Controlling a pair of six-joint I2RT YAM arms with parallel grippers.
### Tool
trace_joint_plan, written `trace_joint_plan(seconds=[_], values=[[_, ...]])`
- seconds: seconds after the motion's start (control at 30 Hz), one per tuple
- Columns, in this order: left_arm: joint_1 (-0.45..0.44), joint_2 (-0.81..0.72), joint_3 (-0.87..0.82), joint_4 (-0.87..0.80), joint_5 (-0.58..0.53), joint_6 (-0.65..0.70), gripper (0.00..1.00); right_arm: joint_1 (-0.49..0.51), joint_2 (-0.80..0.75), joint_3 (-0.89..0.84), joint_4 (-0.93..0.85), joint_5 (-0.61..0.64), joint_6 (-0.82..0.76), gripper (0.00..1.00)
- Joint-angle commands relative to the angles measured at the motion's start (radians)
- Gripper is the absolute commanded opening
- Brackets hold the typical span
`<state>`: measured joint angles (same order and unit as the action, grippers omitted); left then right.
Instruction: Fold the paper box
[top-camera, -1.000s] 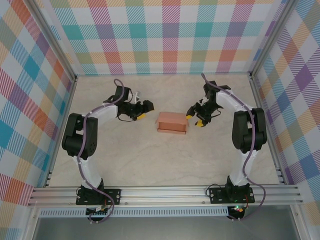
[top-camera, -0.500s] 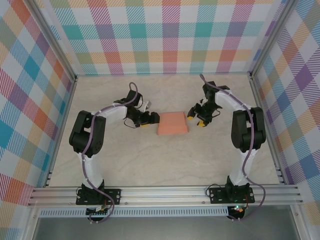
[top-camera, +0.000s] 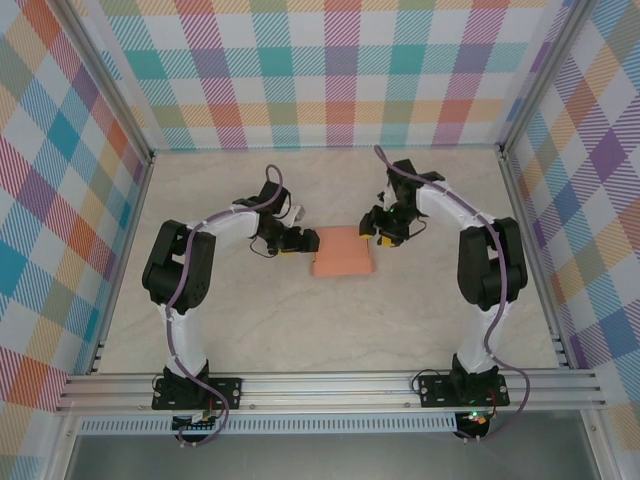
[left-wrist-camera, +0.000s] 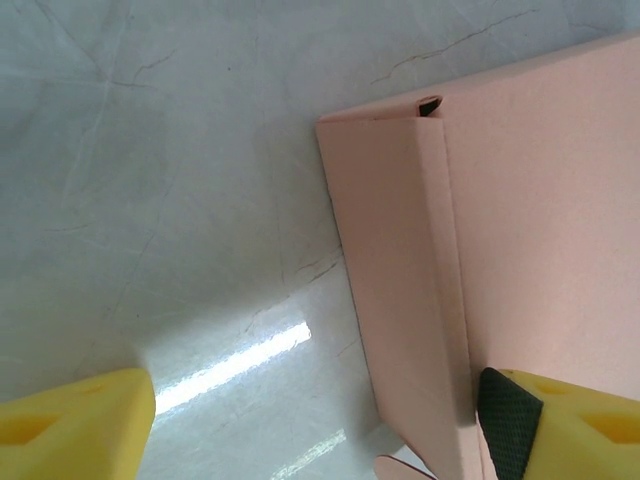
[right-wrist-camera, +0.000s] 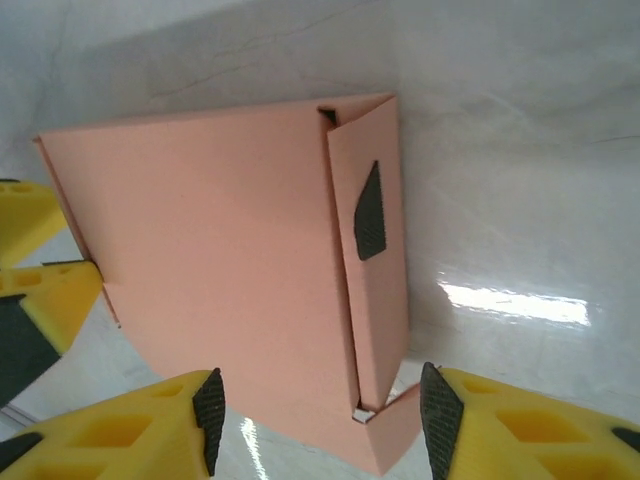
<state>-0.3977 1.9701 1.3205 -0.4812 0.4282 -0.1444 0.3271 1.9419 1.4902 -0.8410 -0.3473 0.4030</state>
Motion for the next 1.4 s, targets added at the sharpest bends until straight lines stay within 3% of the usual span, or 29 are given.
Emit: trace_joint_plan(seconds=[0.0,0.3,0.57,0.77,0.87,0.97,1.1,1.37], values=[[-0.019,0.023,-0.005,-0.065,-0.082,0.01,0.85,0.004,0.052,-0.041,0.053,-0.027,-0.012,0.49],[-0.02,0.015,-0.021,-0.042,-0.094,-0.005,0.85,0.02,0.089,-0.047,0.021,0.112,-0.038,0.44],[-0.019,0.014,0.002,-0.056,-0.112,0.025,0.85,0.021,-0.048,-0.047,0.065,0.079,-0.059,0.44],[-0.022,-0.018,-0.037,-0.044,-0.047,0.209,0.85,0.019,-0.214,-0.108,0.176,0.258,-0.245,0.49],[-0.022,-0.033,-0.033,-0.055,-0.072,0.285,0.85,-0.009,-0.201,-0.056,0.104,0.348,-0.173,0.49],[-0.022,-0.006,0.041,-0.124,-0.115,0.328,0.84,-0.046,-0.186,-0.042,0.035,0.322,-0.039,0.48],[-0.022,0.045,0.116,-0.16,-0.131,0.375,0.83,-0.059,-0.234,-0.126,0.086,0.283,0.03,0.5],[-0.023,0.155,0.304,-0.311,-0.105,0.525,0.8,-0.06,-0.348,-0.256,0.224,0.228,-0.108,0.56]])
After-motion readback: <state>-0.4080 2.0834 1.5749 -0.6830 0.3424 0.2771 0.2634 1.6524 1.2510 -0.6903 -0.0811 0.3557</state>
